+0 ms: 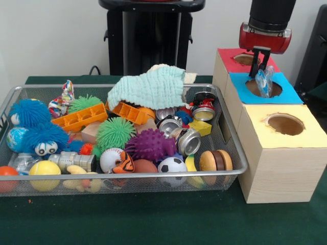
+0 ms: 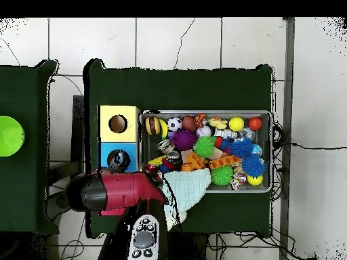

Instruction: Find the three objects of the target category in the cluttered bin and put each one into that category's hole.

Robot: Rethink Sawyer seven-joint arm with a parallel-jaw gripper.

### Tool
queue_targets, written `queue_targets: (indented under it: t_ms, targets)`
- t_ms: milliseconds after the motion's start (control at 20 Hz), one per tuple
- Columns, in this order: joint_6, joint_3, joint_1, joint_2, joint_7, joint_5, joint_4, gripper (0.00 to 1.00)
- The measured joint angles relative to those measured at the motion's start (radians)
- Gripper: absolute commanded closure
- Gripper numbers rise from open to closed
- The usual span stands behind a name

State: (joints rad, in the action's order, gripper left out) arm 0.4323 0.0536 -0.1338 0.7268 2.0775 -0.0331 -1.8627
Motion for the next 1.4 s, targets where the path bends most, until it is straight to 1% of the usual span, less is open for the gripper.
queue_targets:
  t_ms: [650, 850, 1200, 1400]
  targets:
    - [0.0, 0.0, 0.001, 0.007, 0.0, 0.0, -0.003, 1.0]
    - [0.047, 0.001, 0.011, 0.061, 0.0, 0.0, -0.005, 1.0]
    - [0.166, 0.003, 0.021, 0.15, 0.0, 0.001, -0.005, 1.0]
    - [0.187, 0.003, 0.021, 0.179, 0.0, 0.002, -0.005, 1.0]
